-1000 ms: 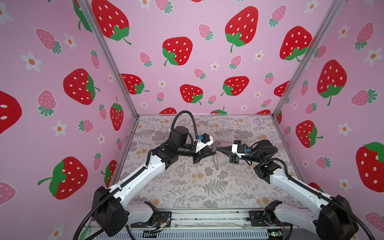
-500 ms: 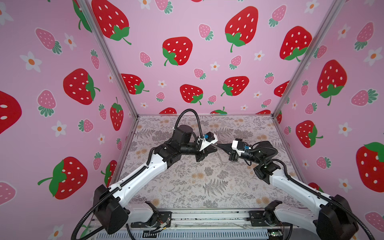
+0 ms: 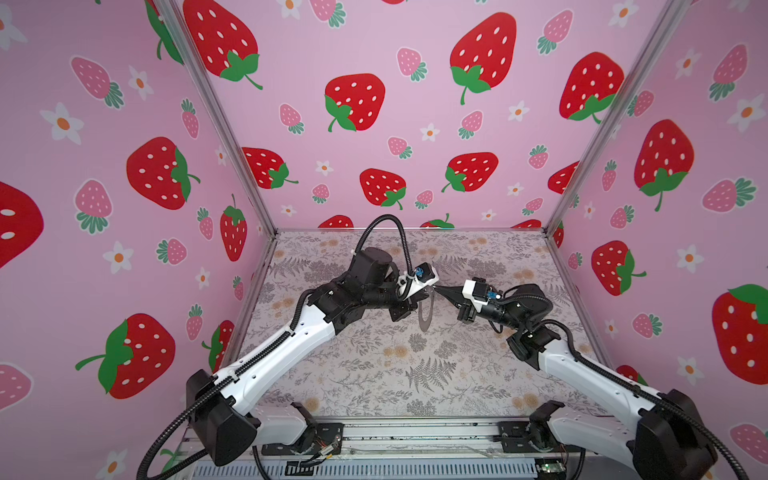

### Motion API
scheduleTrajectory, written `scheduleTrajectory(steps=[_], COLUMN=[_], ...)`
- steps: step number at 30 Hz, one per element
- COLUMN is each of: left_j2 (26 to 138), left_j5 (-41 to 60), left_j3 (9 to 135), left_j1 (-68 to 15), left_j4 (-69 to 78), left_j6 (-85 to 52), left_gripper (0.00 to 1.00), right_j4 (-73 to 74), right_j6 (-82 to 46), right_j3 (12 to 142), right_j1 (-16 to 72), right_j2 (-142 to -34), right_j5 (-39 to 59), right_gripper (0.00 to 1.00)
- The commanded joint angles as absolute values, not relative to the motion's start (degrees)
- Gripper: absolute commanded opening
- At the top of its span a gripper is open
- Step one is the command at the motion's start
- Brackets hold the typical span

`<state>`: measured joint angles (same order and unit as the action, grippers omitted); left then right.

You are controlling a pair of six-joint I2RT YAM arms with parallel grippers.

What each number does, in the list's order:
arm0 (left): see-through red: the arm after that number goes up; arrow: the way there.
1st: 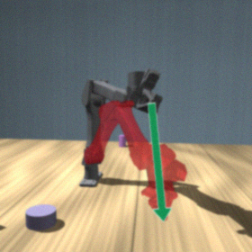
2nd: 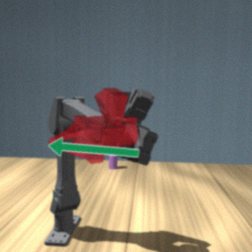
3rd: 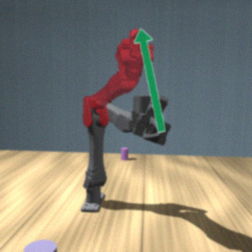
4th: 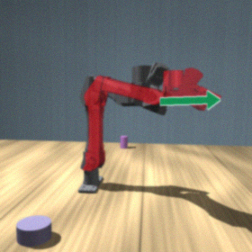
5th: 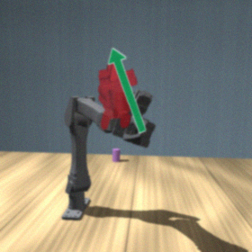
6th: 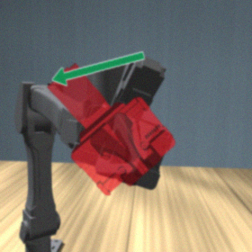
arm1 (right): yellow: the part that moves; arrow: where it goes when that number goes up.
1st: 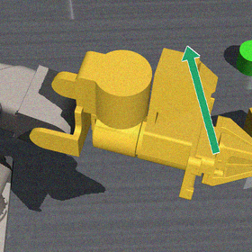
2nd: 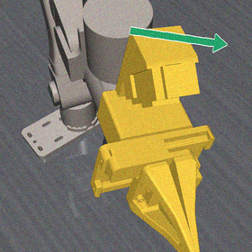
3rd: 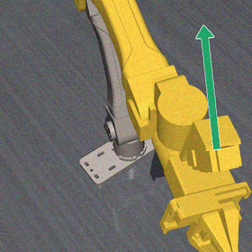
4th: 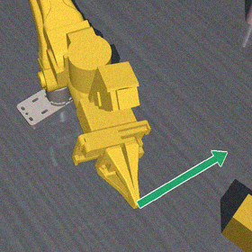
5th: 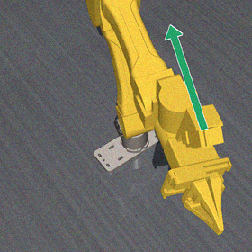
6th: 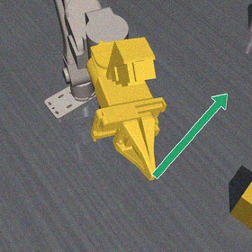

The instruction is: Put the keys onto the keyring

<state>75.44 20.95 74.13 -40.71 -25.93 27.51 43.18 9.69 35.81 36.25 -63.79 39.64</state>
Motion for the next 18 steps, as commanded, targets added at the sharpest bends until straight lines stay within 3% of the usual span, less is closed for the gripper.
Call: scheduleTrajectory(steps=[1,18], left_j2=[74.48,81.93], left_j5=[15.67,8.23], left_j3=[78.4,89.72], left_j1=[-41.45,-45.0], left_j4=[-31.45,-44.32], left_j6=[30.99,38.65], left_gripper=[0.0,0.0], right_j4=[39.58,33.1], right_j6=[12.68,16.01], right_j3=[37.99,40.36], right_j1=[36.21,36.13], right_j2=[-63.23,-67.22], right_j5=[40.24,41.62], right_gripper=[0.0,0.0])
